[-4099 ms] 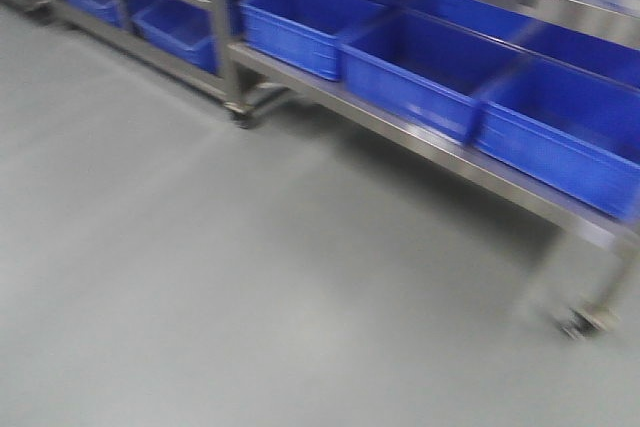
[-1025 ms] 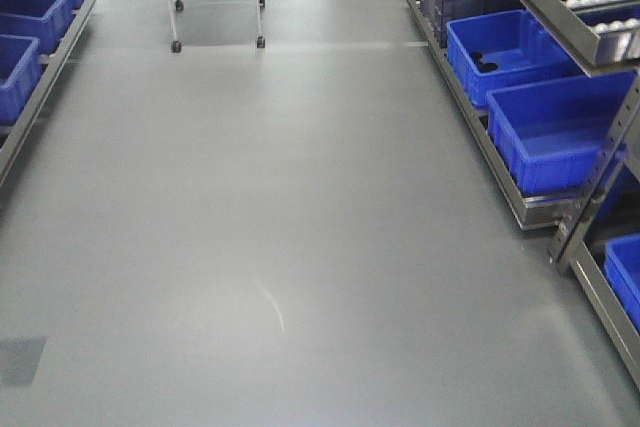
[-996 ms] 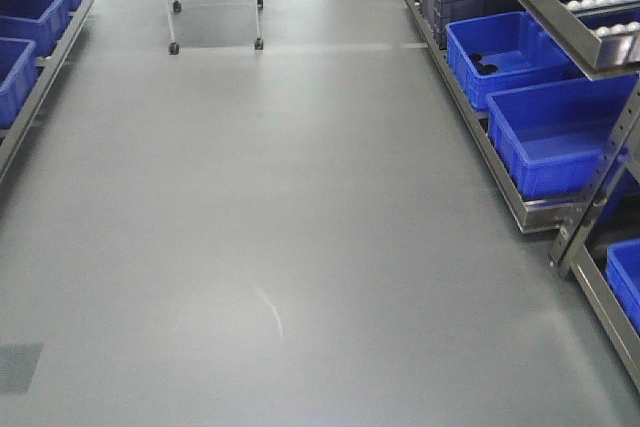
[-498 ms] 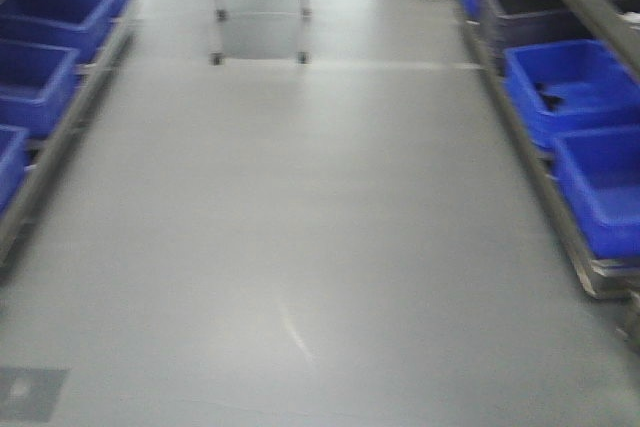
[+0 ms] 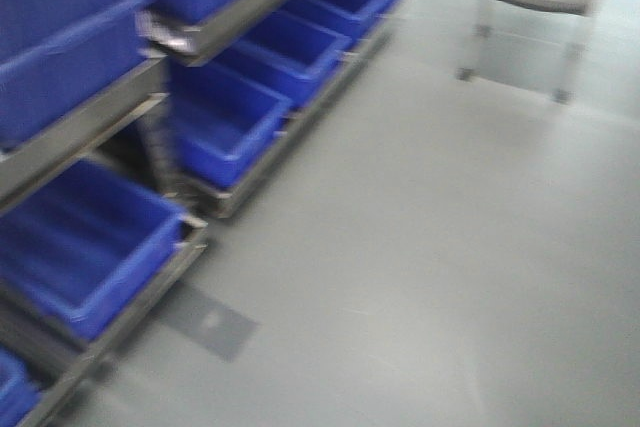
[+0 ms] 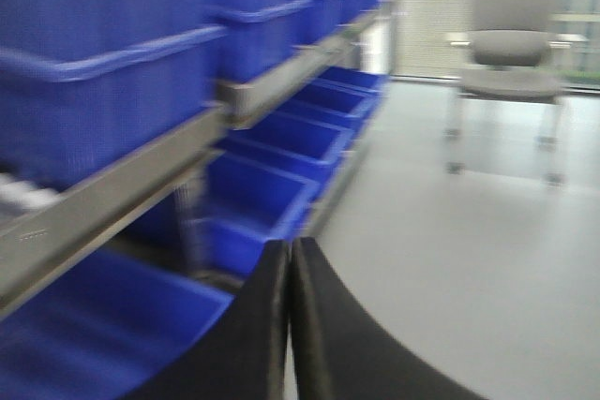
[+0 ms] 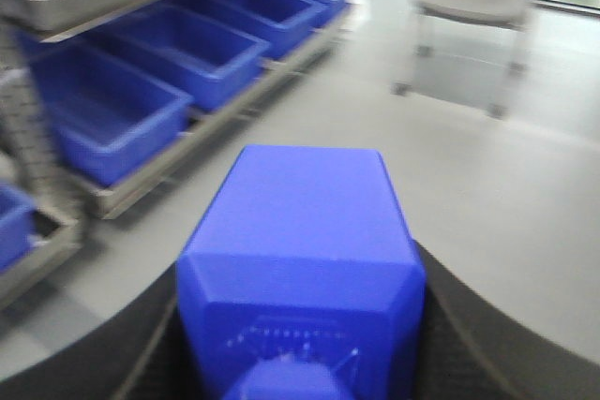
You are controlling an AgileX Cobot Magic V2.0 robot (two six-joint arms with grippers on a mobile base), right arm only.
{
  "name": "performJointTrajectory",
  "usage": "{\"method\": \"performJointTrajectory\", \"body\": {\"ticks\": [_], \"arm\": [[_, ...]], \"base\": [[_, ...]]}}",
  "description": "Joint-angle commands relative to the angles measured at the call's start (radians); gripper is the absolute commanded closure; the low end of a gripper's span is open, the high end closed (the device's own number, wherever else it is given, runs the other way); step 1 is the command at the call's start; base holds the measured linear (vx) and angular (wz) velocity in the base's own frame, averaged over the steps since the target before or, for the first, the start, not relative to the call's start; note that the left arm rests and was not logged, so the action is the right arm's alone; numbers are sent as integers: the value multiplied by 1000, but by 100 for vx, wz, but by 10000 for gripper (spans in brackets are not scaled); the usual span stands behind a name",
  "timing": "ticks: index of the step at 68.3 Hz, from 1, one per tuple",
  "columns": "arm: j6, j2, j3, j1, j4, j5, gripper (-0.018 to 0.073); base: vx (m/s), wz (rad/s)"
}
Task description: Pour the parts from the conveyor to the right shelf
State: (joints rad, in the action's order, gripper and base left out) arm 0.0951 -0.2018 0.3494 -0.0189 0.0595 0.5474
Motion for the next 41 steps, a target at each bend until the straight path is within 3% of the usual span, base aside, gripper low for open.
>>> {"method": "performJointTrajectory", "body": {"ticks": [1, 41], "arm": [[3, -14, 28, 0, -2, -82, 565], [3, -14, 28, 0, -2, -82, 565]], "base": [[16, 98], [20, 80]]}}
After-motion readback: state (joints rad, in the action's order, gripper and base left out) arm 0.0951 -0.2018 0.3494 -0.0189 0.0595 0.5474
